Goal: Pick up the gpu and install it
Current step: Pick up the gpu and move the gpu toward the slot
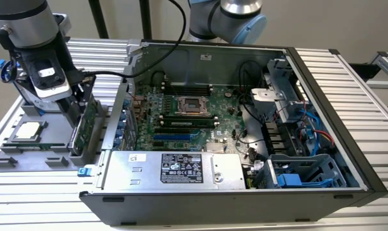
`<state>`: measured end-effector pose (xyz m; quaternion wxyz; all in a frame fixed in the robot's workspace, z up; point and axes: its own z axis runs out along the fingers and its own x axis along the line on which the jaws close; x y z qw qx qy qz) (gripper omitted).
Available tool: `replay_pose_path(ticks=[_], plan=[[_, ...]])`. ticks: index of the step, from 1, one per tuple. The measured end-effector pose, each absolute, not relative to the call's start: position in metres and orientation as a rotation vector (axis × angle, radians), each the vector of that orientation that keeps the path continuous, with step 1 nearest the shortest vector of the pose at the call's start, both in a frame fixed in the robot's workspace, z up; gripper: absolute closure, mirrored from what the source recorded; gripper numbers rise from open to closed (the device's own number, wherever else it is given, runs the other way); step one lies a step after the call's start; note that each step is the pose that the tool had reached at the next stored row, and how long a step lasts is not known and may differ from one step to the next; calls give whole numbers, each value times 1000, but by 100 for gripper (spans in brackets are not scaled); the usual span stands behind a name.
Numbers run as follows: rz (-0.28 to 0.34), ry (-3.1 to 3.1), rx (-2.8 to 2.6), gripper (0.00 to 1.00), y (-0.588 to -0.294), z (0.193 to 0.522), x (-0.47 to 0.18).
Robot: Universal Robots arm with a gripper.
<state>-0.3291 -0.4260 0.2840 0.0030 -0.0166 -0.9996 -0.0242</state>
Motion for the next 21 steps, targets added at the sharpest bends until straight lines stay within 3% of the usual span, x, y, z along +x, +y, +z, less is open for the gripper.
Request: replay_pose_path(ticks=[21], plan=[[-76,-3131,-52,0,-427,263,-329]])
